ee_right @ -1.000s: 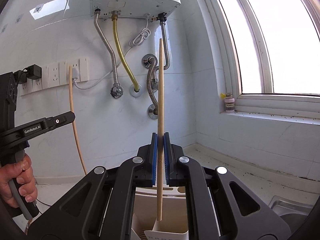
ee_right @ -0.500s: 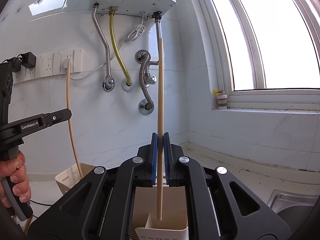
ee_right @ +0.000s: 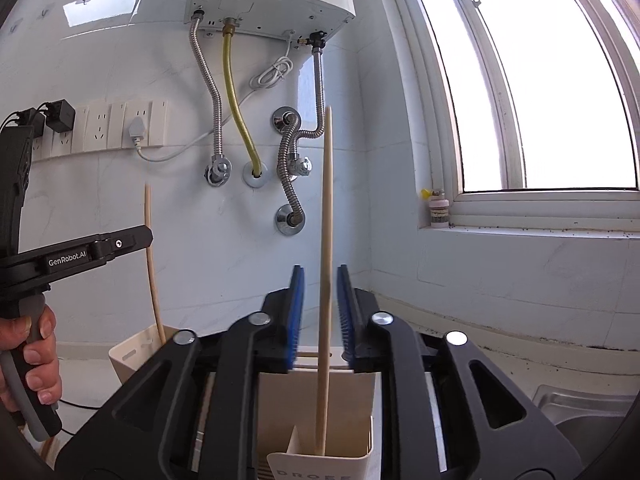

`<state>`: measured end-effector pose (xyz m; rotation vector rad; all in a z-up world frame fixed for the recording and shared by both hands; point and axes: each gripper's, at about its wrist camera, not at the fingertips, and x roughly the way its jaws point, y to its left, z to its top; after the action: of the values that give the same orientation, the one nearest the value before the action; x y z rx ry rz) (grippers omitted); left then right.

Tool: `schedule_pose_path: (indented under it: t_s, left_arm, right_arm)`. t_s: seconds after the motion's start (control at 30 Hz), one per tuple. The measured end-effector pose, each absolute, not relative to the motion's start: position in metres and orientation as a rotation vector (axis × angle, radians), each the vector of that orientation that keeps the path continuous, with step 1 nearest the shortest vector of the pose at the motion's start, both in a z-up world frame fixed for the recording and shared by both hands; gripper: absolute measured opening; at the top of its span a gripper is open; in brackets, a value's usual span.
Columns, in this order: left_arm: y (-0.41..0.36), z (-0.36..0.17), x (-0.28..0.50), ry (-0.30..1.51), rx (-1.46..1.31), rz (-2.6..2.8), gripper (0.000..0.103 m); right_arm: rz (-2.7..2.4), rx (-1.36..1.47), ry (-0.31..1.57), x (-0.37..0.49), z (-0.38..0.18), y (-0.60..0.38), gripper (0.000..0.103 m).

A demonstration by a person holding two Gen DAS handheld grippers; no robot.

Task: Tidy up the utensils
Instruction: 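Lower the chopstick into the holder and open the right tool, then withdraw the right tool from the holder back toward the utensil row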

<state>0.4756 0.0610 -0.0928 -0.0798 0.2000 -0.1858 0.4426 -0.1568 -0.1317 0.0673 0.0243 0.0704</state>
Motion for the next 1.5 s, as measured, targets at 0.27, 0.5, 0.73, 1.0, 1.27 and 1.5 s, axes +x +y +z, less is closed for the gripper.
schedule_pose_path:
  t_s: [0.27,0.5,0.73,1.0,1.27,1.5]
  left_arm:
    - [0.053,-0.087,0.455,0.100,-0.008,-0.204,0.079]
    - [0.054,-0.075,0.452,0.109,-0.008,-0.214,0.079]
    - [0.068,-0.028,0.424,0.054,0.016,-0.150,0.079]
    - [0.106,0.025,0.367,0.009,0.006,-0.032,0.079]
    - [0.139,0.059,0.288,-0.032,0.024,0.074,0.079]
    - [0.165,0.052,0.236,0.024,0.017,0.155,0.079]
  right_arm:
    - [0.054,0.063,-0.029,0.433,-0.115,-0.157,0.047]
    - [0.064,0.052,-0.028,0.429,-0.099,-0.155,0.046]
    - [0.098,0.049,-0.046,0.417,-0.056,-0.146,0.046]
    - [0.150,0.066,-0.086,0.393,-0.009,-0.134,0.046]
    - [0.230,0.083,-0.046,0.364,0.012,-0.113,0.046]
    - [0.313,0.092,0.000,0.337,0.002,-0.082,0.046]
